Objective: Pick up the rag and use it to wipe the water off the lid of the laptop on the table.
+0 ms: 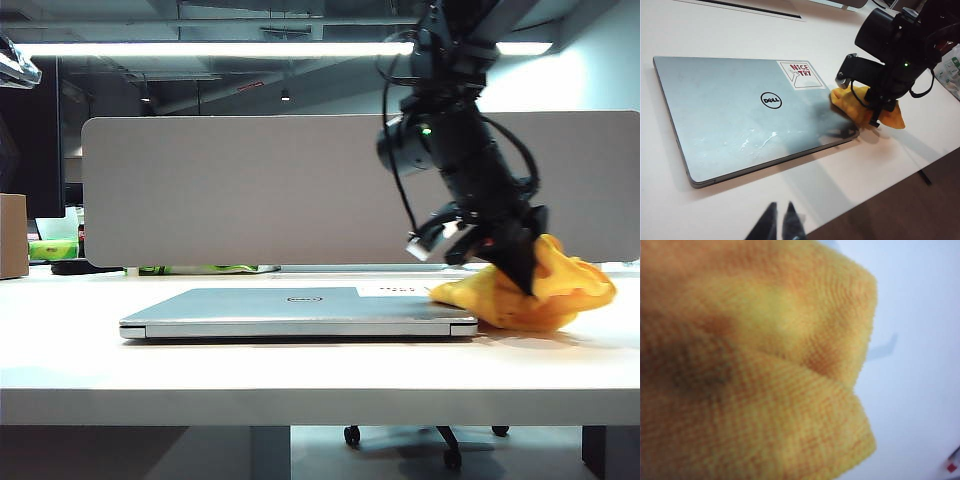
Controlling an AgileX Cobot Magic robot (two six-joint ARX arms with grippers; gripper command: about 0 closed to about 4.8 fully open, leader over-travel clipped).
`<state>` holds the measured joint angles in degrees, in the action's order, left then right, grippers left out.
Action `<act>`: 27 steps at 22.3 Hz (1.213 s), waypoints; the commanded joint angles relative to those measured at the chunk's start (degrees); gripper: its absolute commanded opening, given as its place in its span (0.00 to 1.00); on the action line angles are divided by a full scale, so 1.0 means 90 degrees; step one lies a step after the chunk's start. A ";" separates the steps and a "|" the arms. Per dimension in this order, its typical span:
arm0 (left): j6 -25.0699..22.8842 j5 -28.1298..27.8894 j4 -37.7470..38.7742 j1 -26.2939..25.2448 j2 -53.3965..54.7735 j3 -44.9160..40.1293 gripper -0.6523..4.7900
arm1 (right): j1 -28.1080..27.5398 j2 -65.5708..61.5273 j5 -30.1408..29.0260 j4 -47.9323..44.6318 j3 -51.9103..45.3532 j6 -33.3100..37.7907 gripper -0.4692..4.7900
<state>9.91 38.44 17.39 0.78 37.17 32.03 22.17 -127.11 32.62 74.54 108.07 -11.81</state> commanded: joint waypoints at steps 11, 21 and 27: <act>-0.0010 0.0019 -0.0080 0.0002 -0.0015 0.0017 0.16 | -0.0760 0.1591 -0.1819 -0.2084 0.0000 0.1319 0.09; -0.0010 0.0019 -0.0080 0.0002 -0.0015 0.0017 0.16 | -0.0942 0.1673 -0.1673 -0.2174 -0.0046 0.1673 0.89; -0.0010 0.0019 -0.0080 0.0005 -0.0015 0.0017 0.16 | -0.0984 0.2188 -0.1095 -0.1877 -0.0046 0.1557 0.55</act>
<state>9.91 38.44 17.39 0.78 37.17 32.03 13.23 -109.45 22.33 58.57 107.33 3.16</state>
